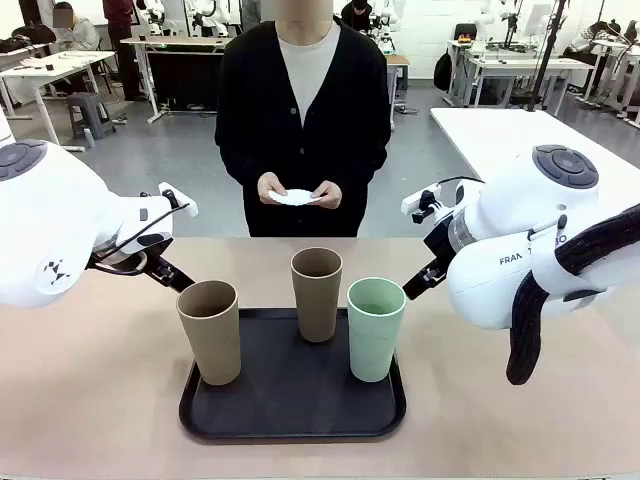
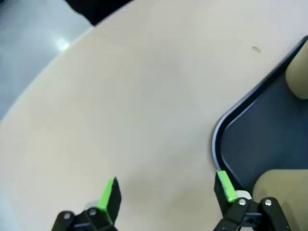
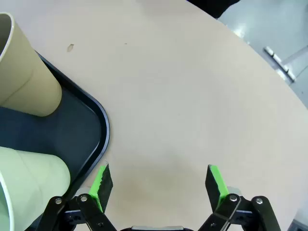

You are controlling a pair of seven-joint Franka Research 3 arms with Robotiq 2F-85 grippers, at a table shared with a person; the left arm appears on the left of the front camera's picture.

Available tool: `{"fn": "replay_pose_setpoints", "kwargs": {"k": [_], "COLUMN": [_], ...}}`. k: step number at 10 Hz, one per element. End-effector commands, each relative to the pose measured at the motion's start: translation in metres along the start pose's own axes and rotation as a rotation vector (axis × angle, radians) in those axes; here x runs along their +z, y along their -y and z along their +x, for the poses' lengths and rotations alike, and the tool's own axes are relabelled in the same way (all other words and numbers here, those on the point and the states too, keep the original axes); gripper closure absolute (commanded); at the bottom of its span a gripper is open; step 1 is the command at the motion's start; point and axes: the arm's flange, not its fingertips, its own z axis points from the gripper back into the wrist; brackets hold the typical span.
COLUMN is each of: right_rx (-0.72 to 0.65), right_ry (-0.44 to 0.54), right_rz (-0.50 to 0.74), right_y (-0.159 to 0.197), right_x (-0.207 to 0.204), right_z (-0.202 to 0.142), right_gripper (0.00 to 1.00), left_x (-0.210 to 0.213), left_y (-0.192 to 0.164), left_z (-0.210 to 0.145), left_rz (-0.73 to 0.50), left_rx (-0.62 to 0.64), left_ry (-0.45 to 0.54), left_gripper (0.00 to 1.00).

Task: Place coasters on the table and set cups on them.
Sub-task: Pick up one Reusable plastic cup and place it on a coaster set by the human.

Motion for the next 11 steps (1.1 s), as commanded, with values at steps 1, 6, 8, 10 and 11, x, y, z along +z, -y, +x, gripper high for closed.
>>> {"fn": "replay_pose_setpoints", "kwargs": {"k": [1,6,8,10,11], "right_rx": [0.000,0.000,0.000,0.000,0.000], "right_ry": [0.000,0.000,0.000,0.000,0.000], "right_rz": [0.000,0.000,0.000,0.000,0.000], "right_y": [0.0000,0.0000,0.0000,0.0000,0.0000], "right_x": [0.0000,0.0000,0.0000,0.0000,0.0000], "right_z": [0.0000,0.0000,0.0000,0.0000,0.0000], "right_gripper": [0.00,0.00,0.00,0.00,0.00], "left_x": [0.0000,0.0000,0.0000,0.0000,0.0000], "left_y": [0.0001,0.0001,0.0001,0.0001,0.0001], "left_z": [0.0000,0.0000,0.0000,0.0000,0.0000], "left_rz": [0.000,0.000,0.000,0.000,0.000], "left_rx": [0.000,0.000,0.000,0.000,0.000], "left_ry": [0.000,0.000,0.000,0.000,0.000], "left_gripper": [0.00,0.00,0.00,0.00,0.00]}}
